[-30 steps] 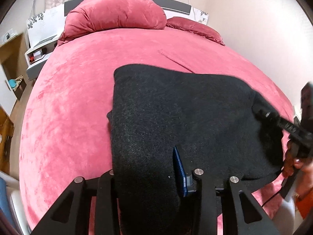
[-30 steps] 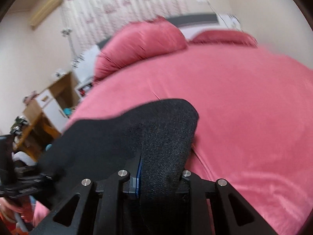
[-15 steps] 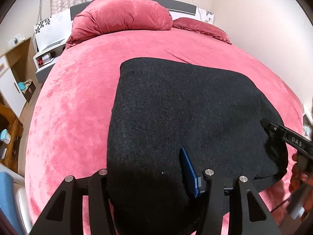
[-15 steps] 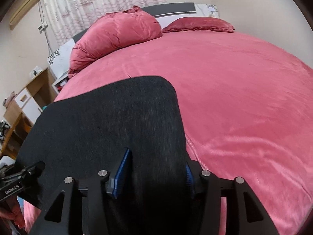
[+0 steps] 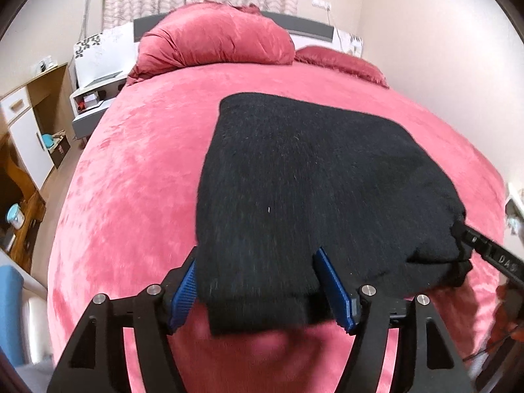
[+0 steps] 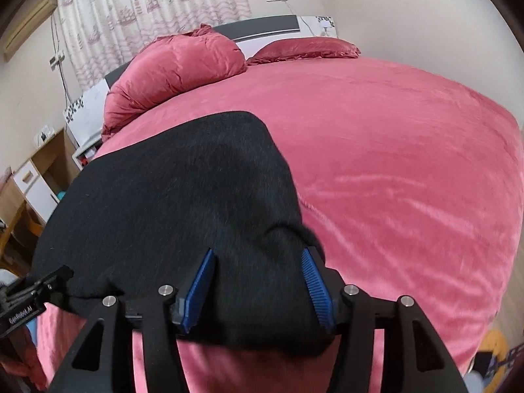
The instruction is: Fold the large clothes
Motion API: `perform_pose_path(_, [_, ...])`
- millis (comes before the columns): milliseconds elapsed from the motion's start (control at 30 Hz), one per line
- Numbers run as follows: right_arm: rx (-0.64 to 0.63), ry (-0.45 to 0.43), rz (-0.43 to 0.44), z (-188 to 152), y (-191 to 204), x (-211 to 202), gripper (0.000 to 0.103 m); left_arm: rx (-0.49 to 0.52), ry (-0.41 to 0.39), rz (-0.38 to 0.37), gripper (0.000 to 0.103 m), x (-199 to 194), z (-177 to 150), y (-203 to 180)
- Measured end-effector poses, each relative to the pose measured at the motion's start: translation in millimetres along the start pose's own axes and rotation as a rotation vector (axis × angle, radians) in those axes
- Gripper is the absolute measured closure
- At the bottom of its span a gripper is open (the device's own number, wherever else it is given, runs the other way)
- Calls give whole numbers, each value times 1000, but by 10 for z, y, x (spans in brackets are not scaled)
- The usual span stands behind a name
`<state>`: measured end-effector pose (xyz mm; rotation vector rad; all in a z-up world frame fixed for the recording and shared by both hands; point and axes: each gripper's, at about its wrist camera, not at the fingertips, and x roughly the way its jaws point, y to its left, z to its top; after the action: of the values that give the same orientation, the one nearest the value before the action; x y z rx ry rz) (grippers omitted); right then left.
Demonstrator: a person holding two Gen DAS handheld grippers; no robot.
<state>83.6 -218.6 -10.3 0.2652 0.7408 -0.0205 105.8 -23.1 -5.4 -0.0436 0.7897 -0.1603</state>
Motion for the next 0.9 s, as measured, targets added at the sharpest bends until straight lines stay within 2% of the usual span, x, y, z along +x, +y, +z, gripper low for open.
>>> perform_pose_path(100, [25, -15, 5, -87, -12, -61, 46, -3, -12, -1, 24, -84, -115, 4])
perform_pose_path(233, [34, -38, 16, -160, 2, -154, 44, 65, -13, 18, 23, -155, -313, -64])
perform_pose_path(333, [47, -19, 54, -267, 33, -195, 41, 97, -10, 33, 21, -189, -456, -105])
perform_pose_path(467, [-2, 9, 68, -382, 177, -223, 40, 99, -1, 51, 20, -231, -559, -134])
perform_pose_path(600, [-29, 19, 86, -491, 325, -295, 32, 94, -24, 98, 14, -309, -682, -133])
perform_pose_path(767, [-96, 8, 71, -523, 449, -342, 29, 122, -22, 148, 10, -318, -799, -117])
perform_pose_path(900, [-105, 23, 62, -540, 486, -302, 27, 112, -28, 137, 8, -343, -830, -96])
